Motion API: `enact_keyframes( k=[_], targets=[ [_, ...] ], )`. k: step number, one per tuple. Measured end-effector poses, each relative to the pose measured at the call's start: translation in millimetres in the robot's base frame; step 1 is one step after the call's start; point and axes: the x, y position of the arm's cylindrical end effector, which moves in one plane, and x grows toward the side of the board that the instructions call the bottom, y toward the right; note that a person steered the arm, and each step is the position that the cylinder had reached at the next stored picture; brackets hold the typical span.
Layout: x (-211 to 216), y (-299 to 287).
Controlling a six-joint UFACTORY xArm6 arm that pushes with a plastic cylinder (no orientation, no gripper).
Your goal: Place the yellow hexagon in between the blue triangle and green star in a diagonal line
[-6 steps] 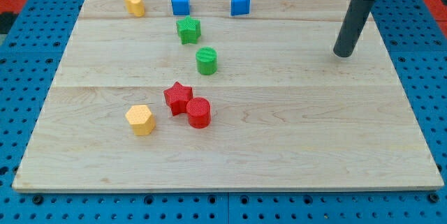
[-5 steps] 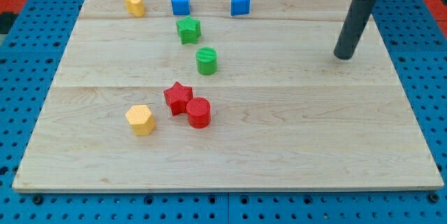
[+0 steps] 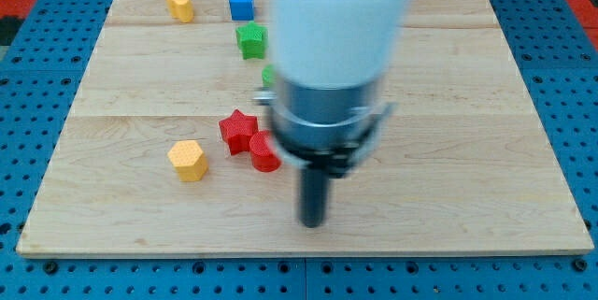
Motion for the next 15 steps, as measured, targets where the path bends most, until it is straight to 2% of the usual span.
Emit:
enact_keyframes(
  k=[2, 4, 5, 6, 7, 8, 11, 12, 14, 15],
  targets=[
    [-80, -117],
    [-57, -186],
    [-106, -216],
    [-132, -212],
    [-113, -184],
    [-131, -169],
    [-170, -67],
    [-170, -28],
    [-209, 21],
    [-184, 66]
  ],
)
